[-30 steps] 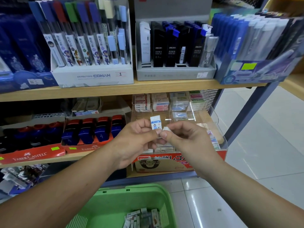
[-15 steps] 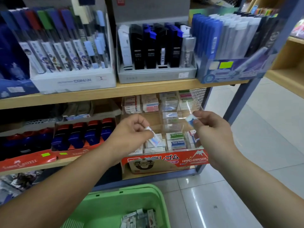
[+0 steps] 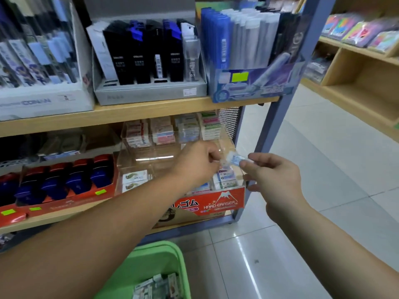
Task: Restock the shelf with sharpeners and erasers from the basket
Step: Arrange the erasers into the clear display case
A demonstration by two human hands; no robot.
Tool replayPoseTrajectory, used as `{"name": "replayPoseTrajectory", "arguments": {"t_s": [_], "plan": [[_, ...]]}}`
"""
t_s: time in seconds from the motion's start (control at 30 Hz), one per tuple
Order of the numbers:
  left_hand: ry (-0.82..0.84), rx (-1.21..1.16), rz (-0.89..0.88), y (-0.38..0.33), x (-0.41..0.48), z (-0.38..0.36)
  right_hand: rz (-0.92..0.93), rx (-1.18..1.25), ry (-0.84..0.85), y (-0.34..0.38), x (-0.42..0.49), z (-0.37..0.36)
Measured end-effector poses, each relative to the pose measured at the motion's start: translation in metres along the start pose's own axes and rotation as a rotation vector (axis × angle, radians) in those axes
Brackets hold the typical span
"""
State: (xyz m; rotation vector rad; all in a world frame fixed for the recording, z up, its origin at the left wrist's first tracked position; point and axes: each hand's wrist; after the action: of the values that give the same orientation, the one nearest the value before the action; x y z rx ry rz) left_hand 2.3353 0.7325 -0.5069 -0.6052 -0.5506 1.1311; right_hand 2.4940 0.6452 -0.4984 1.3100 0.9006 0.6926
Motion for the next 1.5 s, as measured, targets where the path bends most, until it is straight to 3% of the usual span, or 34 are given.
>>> {"name": "replayPoseTrajectory", "arguments": {"t_s": [0.13, 0.27, 0.4, 0.47, 0.53, 0.67, 0.87, 0.97, 1.1, 1.17, 1.23, 1.33, 1.4, 1.5], "plan": [[-0.061, 0.311, -0.231, 0.005, -0.005, -0.01, -0.034, 0.049, 0.008, -0.001, 0.001, 0.003], [0.02, 0.526, -0.185, 0.006, -0.004, -0.009, -0.076, 0.038, 0.015, 0.001, 0.001, 0.007], [0.011, 0.102, -0.136, -0.003, -0.004, -0.001, -0.098, 0.017, 0.028, 0.001, 0.001, 0.008], [0.116, -0.169, -0.038, -0.013, -0.012, 0.01, -0.076, 0.013, 0.057, 0.0, 0.0, 0.007], [0.183, -0.284, 0.007, -0.02, -0.022, 0.026, -0.048, 0.015, 0.114, 0.0, -0.003, 0.004], [0.123, -0.213, 0.013, 0.001, -0.034, 0.062, -0.008, -0.087, 0.244, -0.002, -0.014, -0.012], [-0.005, -0.05, 0.064, 0.033, -0.035, 0.056, 0.004, -0.154, 0.181, -0.001, -0.012, -0.025], [0.102, 0.039, 0.07, 0.037, -0.031, 0.041, 0.004, -0.159, 0.19, 0.0, -0.013, -0.028], [0.336, 0.335, -0.026, 0.033, -0.029, 0.042, 0.023, -0.204, 0.213, -0.002, -0.014, -0.028], [0.369, 0.359, -0.027, 0.031, -0.028, 0.042, 0.042, -0.238, 0.245, -0.002, -0.016, -0.028], [0.305, 0.27, 0.004, 0.031, -0.032, 0.045, 0.051, -0.281, 0.295, -0.001, -0.019, -0.029], [0.083, 0.207, -0.039, 0.035, -0.055, 0.058, 0.07, -0.367, 0.408, 0.003, -0.028, -0.028], [-0.062, 0.21, -0.112, 0.041, -0.081, 0.074, 0.104, -0.423, 0.526, 0.006, -0.04, -0.029], [-0.11, 0.199, -0.141, 0.054, -0.133, 0.09, 0.205, -0.572, 0.765, 0.005, -0.072, -0.032]]}}
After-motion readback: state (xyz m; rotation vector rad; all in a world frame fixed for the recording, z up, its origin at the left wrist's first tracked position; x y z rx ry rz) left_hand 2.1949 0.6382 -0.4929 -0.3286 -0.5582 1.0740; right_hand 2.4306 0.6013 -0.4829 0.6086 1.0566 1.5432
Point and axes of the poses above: each hand's wrist, its own x-axis towards the middle knuckle, its own z-axis out of the back of the hand, y = z × x
